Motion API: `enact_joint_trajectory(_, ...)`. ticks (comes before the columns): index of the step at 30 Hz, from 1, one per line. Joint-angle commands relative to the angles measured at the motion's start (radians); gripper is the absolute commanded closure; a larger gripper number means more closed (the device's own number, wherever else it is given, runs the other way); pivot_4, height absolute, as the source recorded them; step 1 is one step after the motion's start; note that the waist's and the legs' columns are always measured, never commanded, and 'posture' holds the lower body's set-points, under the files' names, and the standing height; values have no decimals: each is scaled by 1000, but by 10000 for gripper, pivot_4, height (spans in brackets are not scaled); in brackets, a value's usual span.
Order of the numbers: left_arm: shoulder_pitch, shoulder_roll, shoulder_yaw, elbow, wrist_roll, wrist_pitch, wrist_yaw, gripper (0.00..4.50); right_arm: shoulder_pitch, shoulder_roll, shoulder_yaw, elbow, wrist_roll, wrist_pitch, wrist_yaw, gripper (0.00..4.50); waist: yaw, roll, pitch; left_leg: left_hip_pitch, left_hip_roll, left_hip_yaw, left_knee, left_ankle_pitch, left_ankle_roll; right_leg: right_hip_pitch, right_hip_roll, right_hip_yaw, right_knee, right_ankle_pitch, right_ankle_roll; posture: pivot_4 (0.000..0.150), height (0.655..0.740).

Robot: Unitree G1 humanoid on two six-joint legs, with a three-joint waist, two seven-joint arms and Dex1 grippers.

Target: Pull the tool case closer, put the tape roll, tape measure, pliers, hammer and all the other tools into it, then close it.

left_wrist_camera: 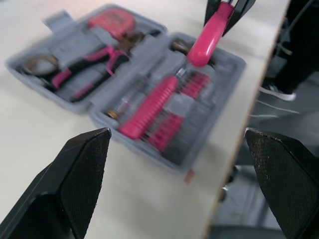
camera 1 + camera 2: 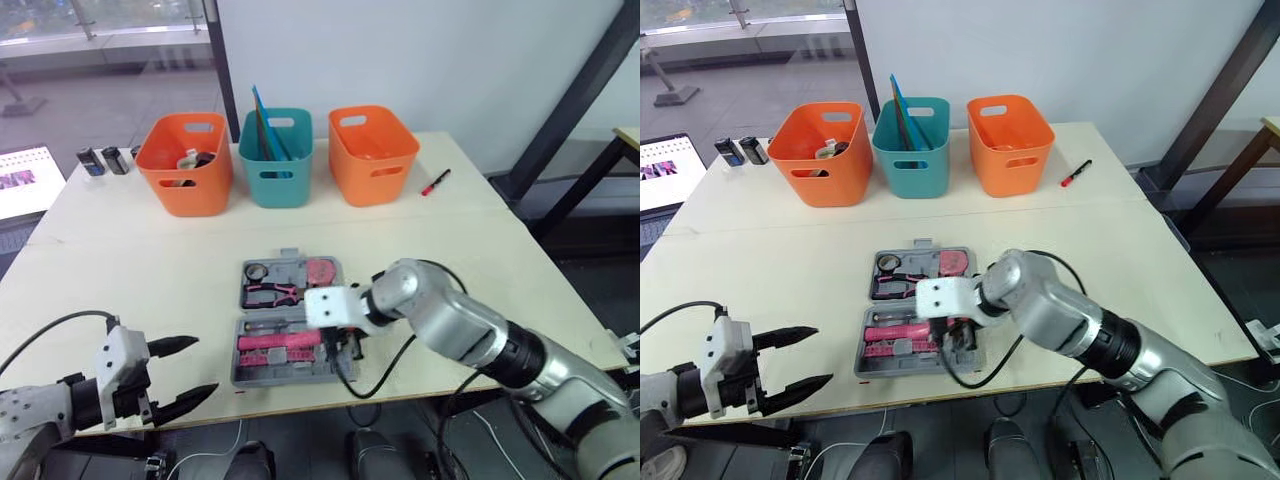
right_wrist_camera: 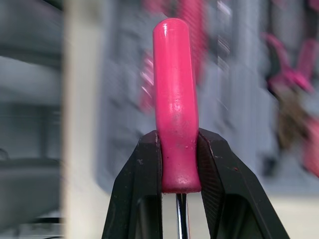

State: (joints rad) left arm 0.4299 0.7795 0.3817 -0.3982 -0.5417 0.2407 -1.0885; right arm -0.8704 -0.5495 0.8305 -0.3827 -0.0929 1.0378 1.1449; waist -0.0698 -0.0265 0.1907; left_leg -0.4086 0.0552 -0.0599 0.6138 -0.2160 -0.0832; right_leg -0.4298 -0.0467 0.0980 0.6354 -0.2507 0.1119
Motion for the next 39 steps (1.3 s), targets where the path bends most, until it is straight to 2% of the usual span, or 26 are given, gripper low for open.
enact_joint_trajectory(1,25,10,36,-29,-7,0,-8,0,-45,57,39,13,9,68,-26,40476,1,0,0,0,0,0,0,0,0,0,0,0,-1,0,0,1500,7400)
enact_joint_trajectory(5,82,8,56,-49,-1,-5,-13,0,-61,174,77,74,18,154,-95,40476,-4,-1,0,-1,0,1,0,0,0,0,-1,0,-2,0,0,1500,7400)
enact_joint_trajectory(16,160,12,140,-97,-16,16,-23,0,-49,269,153,118,98,225,-192,40476,-7,0,0,-1,0,1,-1,0,0,-3,0,0,-1,0,-1,1500,7400)
enact_joint_trajectory(25,184,3,173,-120,-18,27,-17,0,-60,312,126,186,131,209,-259,40476,-13,-1,0,-2,0,1,-2,0,0,-3,0,0,-1,0,-1,1500,7400)
enact_joint_trajectory(31,194,-7,170,-133,-11,26,-14,0,-74,289,174,226,118,151,-260,40476,-20,-1,0,-1,0,1,-1,0,0,-6,-1,0,-2,0,-1,1500,7400)
enact_joint_trajectory(39,199,-8,179,-147,-14,36,-7,0,-67,331,164,266,126,121,-272,40476,-35,-1,-1,-1,1,1,-2,0,0,-3,0,0,-1,0,-1,1500,7400)
